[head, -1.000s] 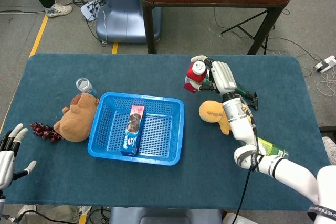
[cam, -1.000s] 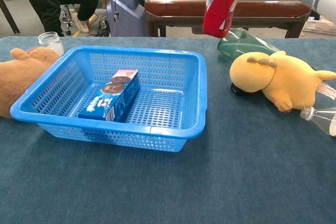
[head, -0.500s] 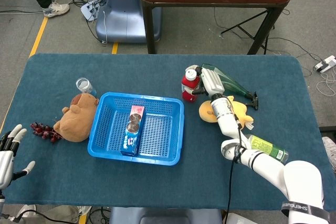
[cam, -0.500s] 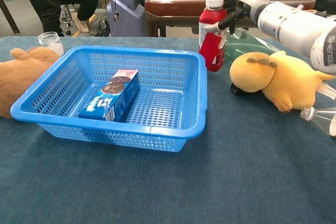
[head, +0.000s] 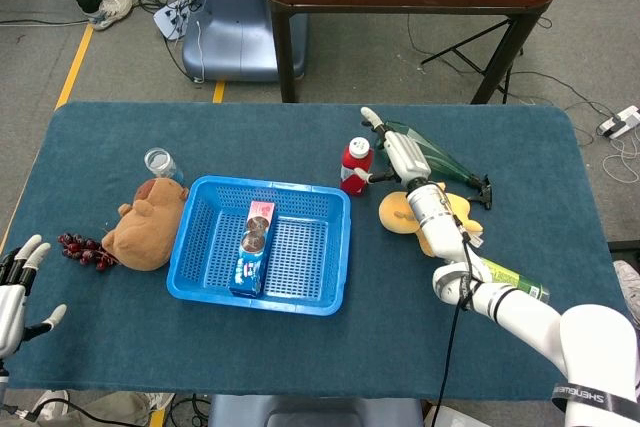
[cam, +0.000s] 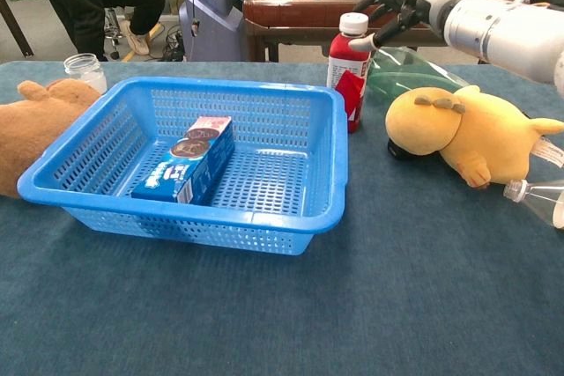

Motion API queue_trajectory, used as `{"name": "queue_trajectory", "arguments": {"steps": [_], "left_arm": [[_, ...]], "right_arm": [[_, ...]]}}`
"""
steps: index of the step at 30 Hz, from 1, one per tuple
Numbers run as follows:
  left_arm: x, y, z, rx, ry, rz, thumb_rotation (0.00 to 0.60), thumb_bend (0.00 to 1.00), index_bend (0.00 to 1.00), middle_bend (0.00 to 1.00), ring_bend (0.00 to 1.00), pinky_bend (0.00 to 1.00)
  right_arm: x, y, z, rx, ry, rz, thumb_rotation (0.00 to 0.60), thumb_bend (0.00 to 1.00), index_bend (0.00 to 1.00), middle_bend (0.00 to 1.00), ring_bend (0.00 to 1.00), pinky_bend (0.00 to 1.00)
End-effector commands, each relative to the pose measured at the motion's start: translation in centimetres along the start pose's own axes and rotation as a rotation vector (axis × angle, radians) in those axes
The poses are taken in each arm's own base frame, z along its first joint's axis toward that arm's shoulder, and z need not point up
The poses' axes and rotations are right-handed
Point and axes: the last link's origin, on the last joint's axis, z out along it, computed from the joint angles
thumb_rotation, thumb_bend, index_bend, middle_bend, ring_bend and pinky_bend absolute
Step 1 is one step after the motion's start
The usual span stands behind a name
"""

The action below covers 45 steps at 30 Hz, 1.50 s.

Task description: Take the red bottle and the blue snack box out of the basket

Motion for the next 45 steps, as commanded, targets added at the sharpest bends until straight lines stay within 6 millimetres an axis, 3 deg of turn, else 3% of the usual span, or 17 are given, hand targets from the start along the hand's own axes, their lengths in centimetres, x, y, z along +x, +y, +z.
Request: {"name": "queue_trajectory", "arguments": {"steps": [1,6,14,18,23,27,34,45], "left_arm": [[0.1,0.2,0.1,-0.006,0.004,-0.002,0.600,0.24,0.12,0.07,0.08,0.19],[0.4,0.7,0.5,-0.033,0.010,-0.002,0.600,0.24,0.12,0.07,0.08,0.19],[2.1,3.2,2.7,-0.219,0.017,-0.042,0.600,0.24,0.14,0.07,0.09,0.19],[2.6,5.5,4.6,-0.374,0.006,-0.074,0.600,0.24,0.18,0.11,0.11,0.20],[2.6,9.0,7.0,-0.560,-0.033,-0.095,0.600,0.24,0.23,0.17,0.16,0.25],[2.5,11.8,8.9,-0.663,-0.041,-0.070,0.600,0.24,0.27,0.21,0.18,0.26],[0.5,16.5,11.9,-0.789,-0.106,-0.021,0.600,0.24,0.30,0.24,0.20,0.27],[-1.9,19.8,14.4,-0.953,-0.117,0.154,0.600,0.24,0.30,0.24,0.20,0.27]], "right_arm": [[1.9,-0.1,-1.1,0.031,0.029,-0.002,0.600,0.23,0.00,0.11,0.13,0.28],[4.5,-0.6,-3.5,0.096,0.075,-0.019,0.600,0.23,0.00,0.11,0.13,0.28],[9.3,-0.4,-9.7,0.150,0.158,-0.108,0.600,0.22,0.00,0.16,0.13,0.28],[11.0,0.4,-13.3,0.140,0.173,-0.139,0.600,0.22,0.00,0.18,0.13,0.27],[12.3,1.2,-16.4,0.126,0.184,-0.161,0.600,0.21,0.00,0.18,0.13,0.27],[13.0,1.3,-17.9,0.122,0.197,-0.167,0.600,0.21,0.00,0.18,0.13,0.27],[13.5,1.6,-19.7,0.116,0.206,-0.175,0.600,0.20,0.00,0.18,0.13,0.28],[13.7,1.9,-20.9,0.103,0.207,-0.177,0.600,0.19,0.00,0.19,0.13,0.27]]}}
